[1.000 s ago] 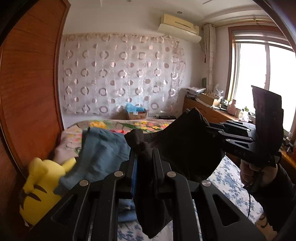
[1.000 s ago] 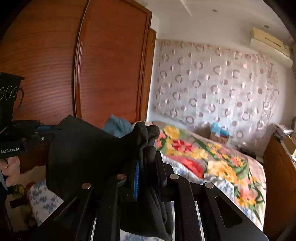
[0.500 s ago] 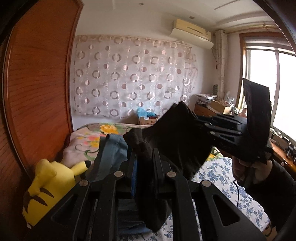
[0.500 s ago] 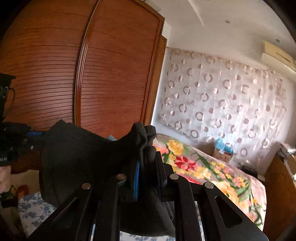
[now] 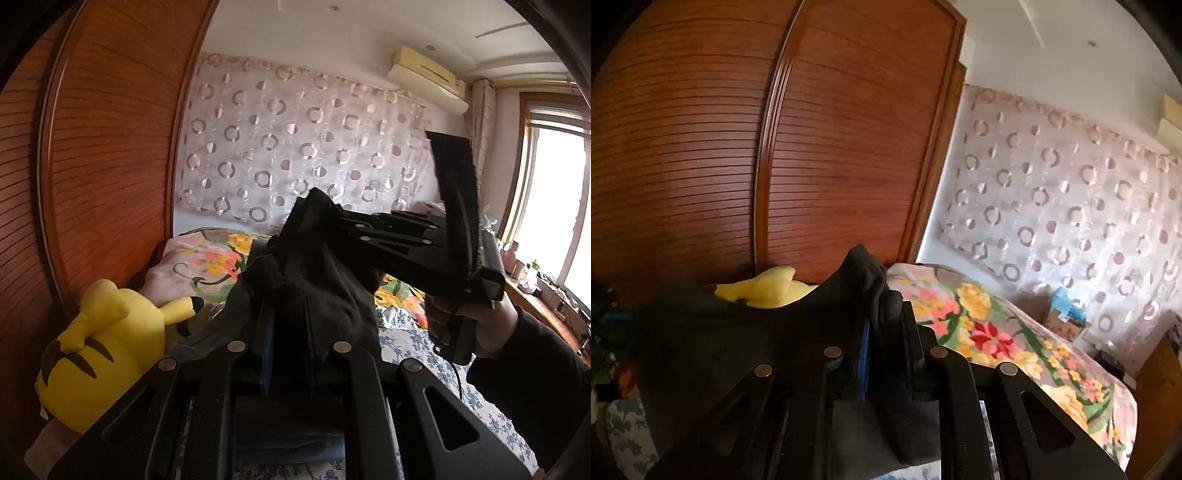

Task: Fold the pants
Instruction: 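Lift the black pants bundle with both tools and carry it toward the jeans stack, then lower the black pants onto the folded blue jeans and open both tools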

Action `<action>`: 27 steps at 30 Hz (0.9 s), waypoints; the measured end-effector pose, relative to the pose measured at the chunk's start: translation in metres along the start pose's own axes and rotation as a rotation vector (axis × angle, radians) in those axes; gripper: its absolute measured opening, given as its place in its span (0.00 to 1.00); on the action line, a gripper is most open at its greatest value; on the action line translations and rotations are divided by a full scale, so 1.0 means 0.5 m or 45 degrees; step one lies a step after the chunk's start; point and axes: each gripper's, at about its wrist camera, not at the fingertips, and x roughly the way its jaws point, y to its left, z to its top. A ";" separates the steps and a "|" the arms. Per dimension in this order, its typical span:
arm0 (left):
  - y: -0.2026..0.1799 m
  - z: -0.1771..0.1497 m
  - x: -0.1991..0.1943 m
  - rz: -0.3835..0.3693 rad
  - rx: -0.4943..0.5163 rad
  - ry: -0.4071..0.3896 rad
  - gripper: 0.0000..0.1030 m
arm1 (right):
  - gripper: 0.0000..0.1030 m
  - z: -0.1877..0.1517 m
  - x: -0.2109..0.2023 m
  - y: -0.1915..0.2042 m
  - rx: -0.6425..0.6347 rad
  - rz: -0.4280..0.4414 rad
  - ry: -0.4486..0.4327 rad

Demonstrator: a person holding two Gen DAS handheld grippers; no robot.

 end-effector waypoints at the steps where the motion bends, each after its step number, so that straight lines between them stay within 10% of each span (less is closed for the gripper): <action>1: 0.003 -0.002 0.001 0.006 -0.005 0.000 0.15 | 0.14 0.003 0.006 -0.004 -0.005 0.007 0.000; 19: 0.012 -0.019 0.016 0.106 0.020 0.052 0.17 | 0.44 -0.013 -0.044 -0.099 0.118 0.055 -0.015; 27: 0.003 -0.006 -0.003 0.126 0.050 0.004 0.46 | 0.44 -0.050 -0.067 -0.108 0.183 0.153 0.060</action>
